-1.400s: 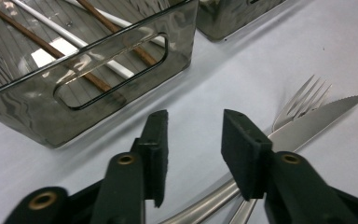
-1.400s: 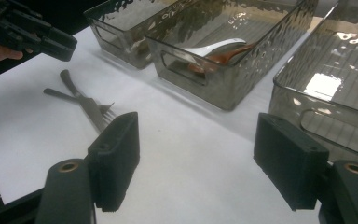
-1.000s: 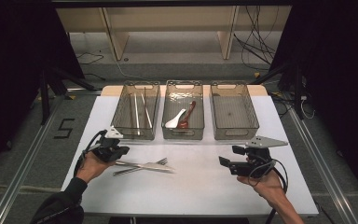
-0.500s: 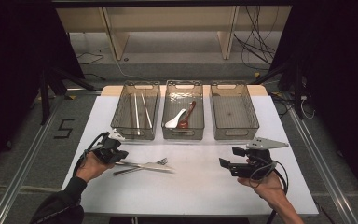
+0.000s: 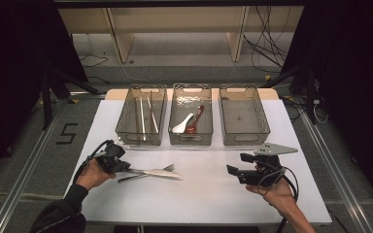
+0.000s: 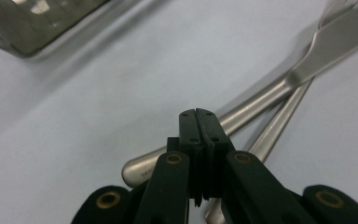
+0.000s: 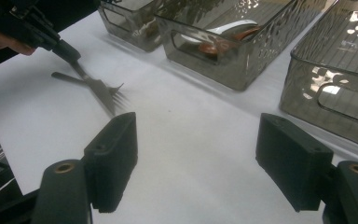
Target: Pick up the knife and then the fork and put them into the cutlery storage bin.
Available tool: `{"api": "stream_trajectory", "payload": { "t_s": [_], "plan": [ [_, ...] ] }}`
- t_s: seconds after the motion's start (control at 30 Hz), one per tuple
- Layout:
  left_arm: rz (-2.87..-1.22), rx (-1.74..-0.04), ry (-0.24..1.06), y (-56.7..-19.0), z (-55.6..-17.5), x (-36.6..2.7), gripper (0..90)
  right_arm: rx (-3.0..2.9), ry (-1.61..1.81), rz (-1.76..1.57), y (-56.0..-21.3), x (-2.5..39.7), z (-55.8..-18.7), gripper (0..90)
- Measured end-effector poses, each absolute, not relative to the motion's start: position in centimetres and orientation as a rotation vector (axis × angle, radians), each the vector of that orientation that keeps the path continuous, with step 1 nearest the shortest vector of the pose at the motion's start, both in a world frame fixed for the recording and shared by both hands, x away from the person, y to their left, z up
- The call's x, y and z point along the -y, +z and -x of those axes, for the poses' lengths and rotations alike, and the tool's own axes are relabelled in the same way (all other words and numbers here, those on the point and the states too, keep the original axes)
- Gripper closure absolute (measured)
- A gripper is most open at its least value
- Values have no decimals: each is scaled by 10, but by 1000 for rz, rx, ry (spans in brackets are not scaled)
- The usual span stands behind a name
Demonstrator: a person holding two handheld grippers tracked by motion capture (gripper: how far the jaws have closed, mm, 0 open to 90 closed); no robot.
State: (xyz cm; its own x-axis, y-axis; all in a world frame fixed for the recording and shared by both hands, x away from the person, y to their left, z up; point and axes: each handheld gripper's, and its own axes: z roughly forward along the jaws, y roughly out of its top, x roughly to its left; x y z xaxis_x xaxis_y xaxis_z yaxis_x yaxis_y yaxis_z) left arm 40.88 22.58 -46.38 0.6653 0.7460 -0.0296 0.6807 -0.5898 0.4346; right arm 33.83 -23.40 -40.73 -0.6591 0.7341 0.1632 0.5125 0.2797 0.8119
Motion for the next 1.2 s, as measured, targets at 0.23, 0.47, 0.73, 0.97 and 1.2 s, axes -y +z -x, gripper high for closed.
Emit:
{"api": "stream_trajectory", "payload": {
  "t_s": [0.23,0.47,0.73,0.97,1.2],
  "plan": [
    [-2489,-1078,294,-467,-413,-218,887,-2304,1319,-1151,-407,235,-338,305],
    [-2518,-1107,284,-472,-420,-217,888,-2305,1314,-1149,-406,236,-338,306],
    [-2557,-1139,236,-470,-414,-216,888,-2306,1308,-1147,-405,235,-338,307],
    [-2627,-1123,148,-467,-400,-215,889,-2306,1302,-1150,-405,236,-338,307],
    [-2645,-1118,65,-467,-384,-214,889,-2301,1302,-1154,-403,236,-337,307]
  ]
}}
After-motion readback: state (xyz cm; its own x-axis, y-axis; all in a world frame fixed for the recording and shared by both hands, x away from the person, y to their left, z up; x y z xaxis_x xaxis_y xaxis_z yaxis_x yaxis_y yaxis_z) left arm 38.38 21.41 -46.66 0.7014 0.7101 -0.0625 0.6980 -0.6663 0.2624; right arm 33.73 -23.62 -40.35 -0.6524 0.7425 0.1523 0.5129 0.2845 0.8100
